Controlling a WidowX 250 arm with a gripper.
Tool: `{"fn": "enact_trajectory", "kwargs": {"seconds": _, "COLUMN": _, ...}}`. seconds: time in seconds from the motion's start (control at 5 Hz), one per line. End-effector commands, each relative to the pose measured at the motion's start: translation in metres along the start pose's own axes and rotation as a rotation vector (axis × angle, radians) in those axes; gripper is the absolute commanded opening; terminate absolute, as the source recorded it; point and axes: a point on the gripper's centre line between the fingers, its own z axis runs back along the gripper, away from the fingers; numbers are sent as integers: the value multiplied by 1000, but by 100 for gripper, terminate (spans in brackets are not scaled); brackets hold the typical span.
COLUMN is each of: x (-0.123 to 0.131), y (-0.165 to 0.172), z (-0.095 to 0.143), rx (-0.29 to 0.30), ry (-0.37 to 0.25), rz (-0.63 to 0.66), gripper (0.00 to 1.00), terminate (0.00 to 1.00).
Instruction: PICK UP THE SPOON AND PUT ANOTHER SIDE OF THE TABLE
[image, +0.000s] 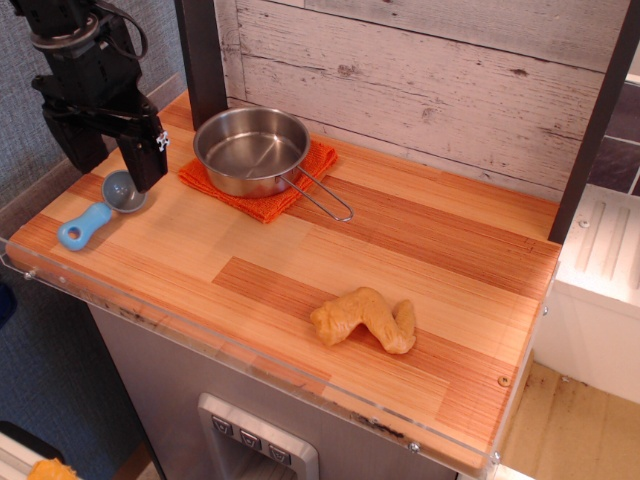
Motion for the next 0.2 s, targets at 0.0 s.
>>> {"fn": "enact_trajectory", "kwargs": {"seconds": 0.0, "x": 6, "y": -10, "z": 15, "rx": 14, "ry": -21, "rz": -10, "gripper": 100, "terminate": 100}}
